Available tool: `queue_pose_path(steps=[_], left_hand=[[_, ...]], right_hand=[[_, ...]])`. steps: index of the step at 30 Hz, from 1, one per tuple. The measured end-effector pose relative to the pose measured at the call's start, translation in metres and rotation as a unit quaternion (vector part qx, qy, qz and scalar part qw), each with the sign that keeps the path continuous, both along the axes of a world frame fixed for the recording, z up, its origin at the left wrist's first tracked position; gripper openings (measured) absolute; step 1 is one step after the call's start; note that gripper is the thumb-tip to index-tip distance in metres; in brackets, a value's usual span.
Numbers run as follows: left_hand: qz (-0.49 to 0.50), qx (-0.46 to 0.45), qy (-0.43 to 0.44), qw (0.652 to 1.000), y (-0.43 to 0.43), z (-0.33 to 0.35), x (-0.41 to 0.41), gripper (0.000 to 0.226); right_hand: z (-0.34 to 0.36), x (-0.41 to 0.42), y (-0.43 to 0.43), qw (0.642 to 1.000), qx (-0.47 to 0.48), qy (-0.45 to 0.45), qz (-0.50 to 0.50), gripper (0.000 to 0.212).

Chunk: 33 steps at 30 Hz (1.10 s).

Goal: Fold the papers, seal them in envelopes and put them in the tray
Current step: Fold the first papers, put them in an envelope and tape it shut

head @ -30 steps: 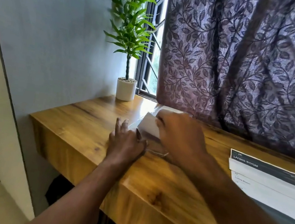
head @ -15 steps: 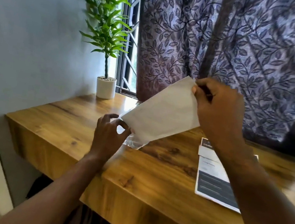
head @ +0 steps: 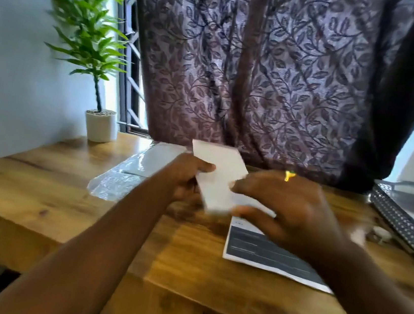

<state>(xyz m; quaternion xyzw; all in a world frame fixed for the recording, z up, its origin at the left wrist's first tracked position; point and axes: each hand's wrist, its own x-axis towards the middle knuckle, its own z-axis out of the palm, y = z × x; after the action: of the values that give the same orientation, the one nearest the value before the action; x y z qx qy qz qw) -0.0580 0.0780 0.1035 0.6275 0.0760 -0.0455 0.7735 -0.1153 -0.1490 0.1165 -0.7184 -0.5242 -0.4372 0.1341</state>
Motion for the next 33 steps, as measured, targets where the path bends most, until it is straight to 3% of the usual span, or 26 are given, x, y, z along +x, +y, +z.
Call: queue_pose_path(steps=[2, 4, 8, 11, 15, 18, 20, 22, 23, 24, 26, 28, 33], left_hand=[[-0.007, 0.082, -0.027, 0.996, -0.012, 0.003, 0.011, 0.003], [-0.031, 0.167, -0.058, 0.984, -0.018, 0.007, 0.02, 0.011], [-0.096, 0.396, -0.101, 0.908, -0.031, 0.011, 0.032, 0.037], [-0.169, 0.465, -0.153, 0.856, -0.037, 0.011, 0.041, 0.032], [-0.248, 0.51, -0.181, 0.804, -0.049, 0.008, 0.053, 0.022], [-0.218, 0.587, -0.219, 0.749, -0.053, 0.001, 0.065, 0.012], [-0.185, 0.64, -0.264, 0.697, -0.057, -0.008, 0.073, 0.019], [-0.141, 0.664, -0.305, 0.668, -0.059, -0.019, 0.078, 0.021], [-0.114, 0.661, -0.324, 0.667, -0.06, -0.026, 0.081, 0.018], [-0.09, 0.641, -0.338, 0.683, -0.061, -0.031, 0.082, 0.017], [-0.055, 0.566, -0.343, 0.747, -0.067, -0.047, 0.09, 0.023], [-0.024, 0.525, -0.33, 0.784, -0.069, -0.064, 0.1, 0.032], [0.041, 0.518, -0.358, 0.776, -0.065, -0.09, 0.109, 0.033]], right_hand=[[-0.007, 0.001, -0.011, 0.998, 0.018, 0.052, -0.014, 0.041], [-0.011, 0.012, -0.02, 0.993, 0.073, 0.09, -0.038, 0.04], [-0.017, 0.051, -0.036, 0.952, 0.185, 0.164, -0.182, 0.042], [-0.028, 0.081, -0.048, 0.912, 0.178, 0.257, -0.267, 0.054], [-0.043, 0.104, -0.06, 0.887, 0.143, 0.318, -0.303, 0.04], [-0.054, 0.109, -0.066, 0.879, 0.154, 0.346, -0.289, 0.013], [-0.062, 0.115, -0.072, 0.865, 0.181, 0.381, -0.273, 0.027], [-0.068, 0.118, -0.077, 0.832, 0.232, 0.452, -0.225, 0.016], [-0.068, 0.119, -0.079, 0.812, 0.255, 0.489, -0.192, 0.004], [-0.069, 0.121, -0.08, 0.795, 0.277, 0.514, -0.167, 0.01], [-0.073, 0.125, -0.083, 0.754, 0.322, 0.559, -0.122, 0.019], [-0.075, 0.127, -0.085, 0.727, 0.337, 0.591, -0.096, 0.03], [-0.077, 0.129, -0.09, 0.686, 0.335, 0.642, -0.071, 0.059]])
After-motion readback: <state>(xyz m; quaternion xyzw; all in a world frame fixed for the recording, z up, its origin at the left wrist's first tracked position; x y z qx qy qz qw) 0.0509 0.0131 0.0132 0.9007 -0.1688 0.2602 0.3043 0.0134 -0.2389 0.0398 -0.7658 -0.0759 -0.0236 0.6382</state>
